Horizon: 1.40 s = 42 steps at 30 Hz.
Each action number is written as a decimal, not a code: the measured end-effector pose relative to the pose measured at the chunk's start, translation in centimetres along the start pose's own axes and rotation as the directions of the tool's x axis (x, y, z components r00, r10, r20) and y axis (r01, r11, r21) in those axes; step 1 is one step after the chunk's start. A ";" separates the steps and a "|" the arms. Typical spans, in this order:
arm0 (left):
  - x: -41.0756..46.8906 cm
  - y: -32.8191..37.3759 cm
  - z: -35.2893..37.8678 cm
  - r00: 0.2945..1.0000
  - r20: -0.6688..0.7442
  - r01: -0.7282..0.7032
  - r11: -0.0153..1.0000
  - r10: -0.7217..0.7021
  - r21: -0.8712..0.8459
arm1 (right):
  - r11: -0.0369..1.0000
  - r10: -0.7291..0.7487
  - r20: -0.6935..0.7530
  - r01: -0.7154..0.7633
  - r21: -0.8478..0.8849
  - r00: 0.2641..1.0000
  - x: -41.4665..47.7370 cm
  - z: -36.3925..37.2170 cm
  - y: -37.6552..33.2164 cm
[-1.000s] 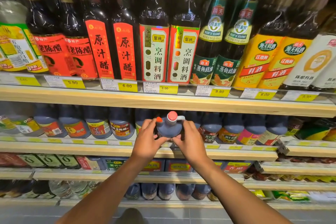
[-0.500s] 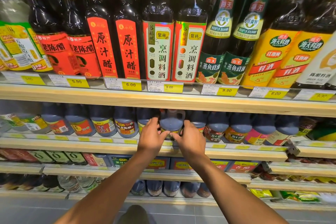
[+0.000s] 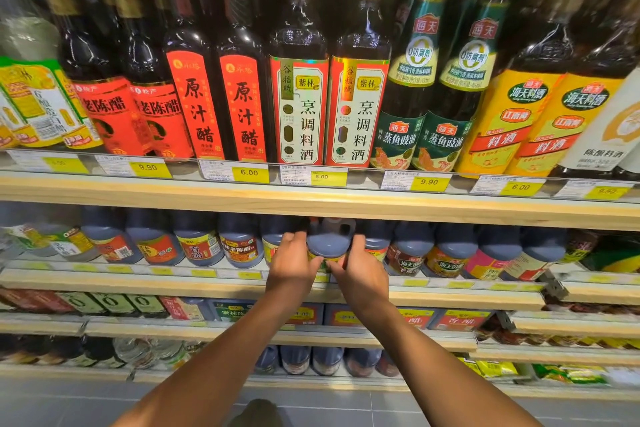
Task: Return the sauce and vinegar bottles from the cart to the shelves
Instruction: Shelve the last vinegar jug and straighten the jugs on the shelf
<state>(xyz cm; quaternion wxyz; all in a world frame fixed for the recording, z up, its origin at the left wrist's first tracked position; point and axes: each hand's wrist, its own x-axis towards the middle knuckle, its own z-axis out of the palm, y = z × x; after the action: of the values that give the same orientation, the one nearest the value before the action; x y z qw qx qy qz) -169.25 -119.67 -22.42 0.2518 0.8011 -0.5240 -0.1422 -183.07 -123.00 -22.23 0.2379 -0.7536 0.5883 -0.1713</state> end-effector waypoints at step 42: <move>-1.1 -2.6 -2.5 0.894 0.439 0.317 0.815 -0.086 -0.485 | 0.917 0.080 0.232 -0.163 0.363 0.969 -1.4 -1.5 0.0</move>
<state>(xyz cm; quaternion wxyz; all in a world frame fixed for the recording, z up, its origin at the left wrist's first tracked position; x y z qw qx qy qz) -166.49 -117.24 -21.79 0.3404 0.7019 -0.4118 -0.4711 -184.19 -121.91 -20.92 0.4510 -0.6691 0.5610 -0.1851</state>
